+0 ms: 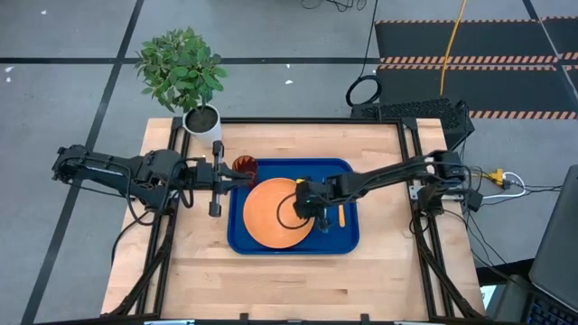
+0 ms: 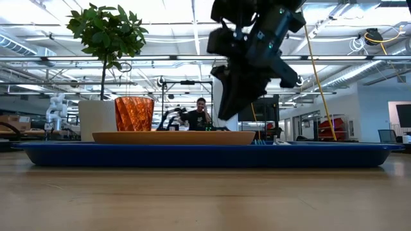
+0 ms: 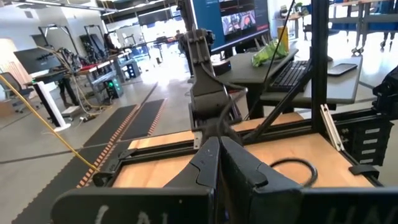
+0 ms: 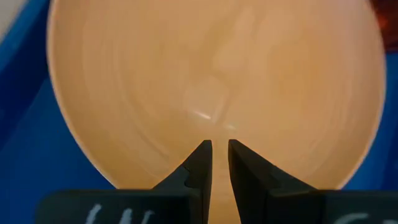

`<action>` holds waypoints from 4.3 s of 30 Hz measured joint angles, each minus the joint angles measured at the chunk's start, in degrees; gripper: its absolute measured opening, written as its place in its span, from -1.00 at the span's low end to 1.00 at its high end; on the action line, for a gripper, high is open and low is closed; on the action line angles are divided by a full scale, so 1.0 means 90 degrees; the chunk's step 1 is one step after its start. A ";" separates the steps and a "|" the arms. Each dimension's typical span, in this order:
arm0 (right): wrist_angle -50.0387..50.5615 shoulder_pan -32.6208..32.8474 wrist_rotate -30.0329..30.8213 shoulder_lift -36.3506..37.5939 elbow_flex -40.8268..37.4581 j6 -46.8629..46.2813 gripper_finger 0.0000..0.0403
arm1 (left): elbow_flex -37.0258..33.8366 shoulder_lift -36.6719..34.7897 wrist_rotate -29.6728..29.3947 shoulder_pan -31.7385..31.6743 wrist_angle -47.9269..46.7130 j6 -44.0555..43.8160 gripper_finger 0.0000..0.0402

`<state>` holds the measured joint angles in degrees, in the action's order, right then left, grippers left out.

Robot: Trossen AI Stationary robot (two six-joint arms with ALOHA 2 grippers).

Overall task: Pick and place plate/cup/fork/spoon on tray
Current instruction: Adjust the plate on the serving tray, then return to Home Position

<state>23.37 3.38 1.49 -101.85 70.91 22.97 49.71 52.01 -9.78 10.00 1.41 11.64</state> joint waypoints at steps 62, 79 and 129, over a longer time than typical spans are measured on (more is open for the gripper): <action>0.0021 -0.0534 0.2021 0.0207 -0.0441 0.0083 -0.78 | 0.0005 0.0000 0.0005 0.0002 -0.0051 -0.0180 -0.90; 0.0753 -0.0929 0.2363 0.1148 -0.0446 -0.0556 -0.78 | 0.0005 -0.0082 0.0500 0.0128 -0.0166 0.0157 -0.90; -0.2308 0.0430 0.0487 0.9156 -0.6612 -0.3921 -0.78 | -0.3170 -0.2793 -0.1798 0.0854 0.0029 -0.1556 -0.90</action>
<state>2.60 7.25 5.88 -19.44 11.40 -12.33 21.18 26.87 -25.96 17.69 1.67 -2.37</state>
